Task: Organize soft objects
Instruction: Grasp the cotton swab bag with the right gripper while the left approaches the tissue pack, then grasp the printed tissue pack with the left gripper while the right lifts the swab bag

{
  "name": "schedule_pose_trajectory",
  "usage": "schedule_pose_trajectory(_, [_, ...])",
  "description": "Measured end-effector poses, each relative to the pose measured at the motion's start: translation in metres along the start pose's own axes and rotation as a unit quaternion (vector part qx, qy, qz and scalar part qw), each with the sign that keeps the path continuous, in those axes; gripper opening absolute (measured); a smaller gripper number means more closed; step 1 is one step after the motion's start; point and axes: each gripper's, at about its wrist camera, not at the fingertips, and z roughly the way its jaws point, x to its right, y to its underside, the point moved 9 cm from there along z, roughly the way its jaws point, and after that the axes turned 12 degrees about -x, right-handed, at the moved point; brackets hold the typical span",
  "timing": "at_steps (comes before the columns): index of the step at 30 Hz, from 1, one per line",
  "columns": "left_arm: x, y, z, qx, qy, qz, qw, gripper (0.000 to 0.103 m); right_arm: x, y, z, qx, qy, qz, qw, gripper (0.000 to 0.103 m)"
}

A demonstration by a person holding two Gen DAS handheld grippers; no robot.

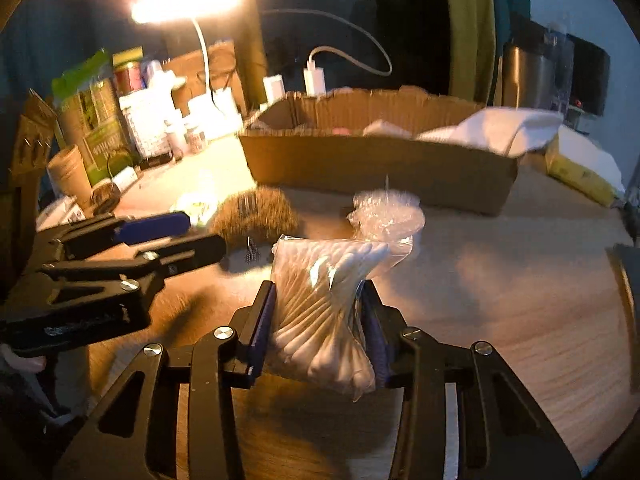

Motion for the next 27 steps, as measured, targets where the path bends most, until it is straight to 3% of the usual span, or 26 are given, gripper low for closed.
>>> schedule_pose_trajectory(14, [-0.056,-0.01,0.014,-0.012,-0.045,-0.053,0.9975,0.054,-0.007,-0.032,-0.002,0.015,-0.008,-0.011,1.0,0.044])
schedule_pose_trajectory(18, [-0.059,-0.01,0.018,-0.014,-0.048,-0.047,0.9976,0.073,-0.012,-0.037,0.003,0.012,-0.008,-0.015,1.0,0.044])
schedule_pose_trajectory(24, [-0.077,-0.002,0.03,-0.044,-0.049,-0.076,0.9949,0.074,-0.02,-0.043,0.008,0.008,-0.009,-0.024,1.0,0.044])
schedule_pose_trajectory(27, [-0.073,-0.003,0.035,-0.053,-0.045,-0.067,0.9953,0.074,-0.023,-0.046,0.01,0.006,-0.011,-0.027,1.0,0.044])
